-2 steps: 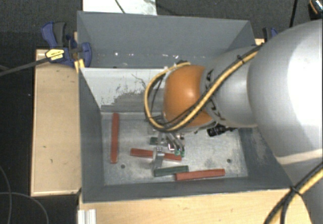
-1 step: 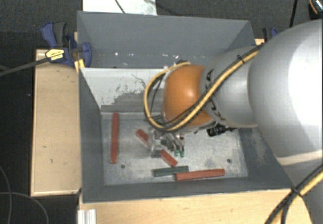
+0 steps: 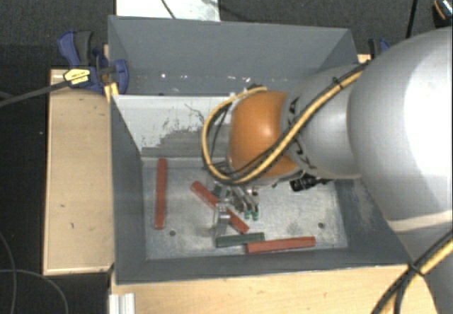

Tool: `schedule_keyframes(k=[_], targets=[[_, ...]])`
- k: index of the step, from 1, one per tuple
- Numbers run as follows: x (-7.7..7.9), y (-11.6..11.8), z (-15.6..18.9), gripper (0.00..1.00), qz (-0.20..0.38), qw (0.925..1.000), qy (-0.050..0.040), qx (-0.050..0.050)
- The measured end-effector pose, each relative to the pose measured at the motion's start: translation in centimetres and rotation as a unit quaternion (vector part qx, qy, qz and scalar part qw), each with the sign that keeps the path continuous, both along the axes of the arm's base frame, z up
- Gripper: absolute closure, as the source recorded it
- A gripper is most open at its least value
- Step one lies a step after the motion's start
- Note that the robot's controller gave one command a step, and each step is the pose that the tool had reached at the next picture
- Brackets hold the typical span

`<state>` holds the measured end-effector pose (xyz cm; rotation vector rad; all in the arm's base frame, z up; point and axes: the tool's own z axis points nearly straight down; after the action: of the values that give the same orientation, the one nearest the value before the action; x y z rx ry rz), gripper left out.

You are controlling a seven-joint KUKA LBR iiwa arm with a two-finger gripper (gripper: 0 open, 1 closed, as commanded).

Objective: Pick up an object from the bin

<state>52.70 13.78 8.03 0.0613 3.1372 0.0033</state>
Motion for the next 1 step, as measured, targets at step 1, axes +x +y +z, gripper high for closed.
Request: schedule_keyframes(k=[1], targets=[[0.00, 0.00, 0.00, 1.00, -0.001, 1.0000, 0.0000, 0.000]])
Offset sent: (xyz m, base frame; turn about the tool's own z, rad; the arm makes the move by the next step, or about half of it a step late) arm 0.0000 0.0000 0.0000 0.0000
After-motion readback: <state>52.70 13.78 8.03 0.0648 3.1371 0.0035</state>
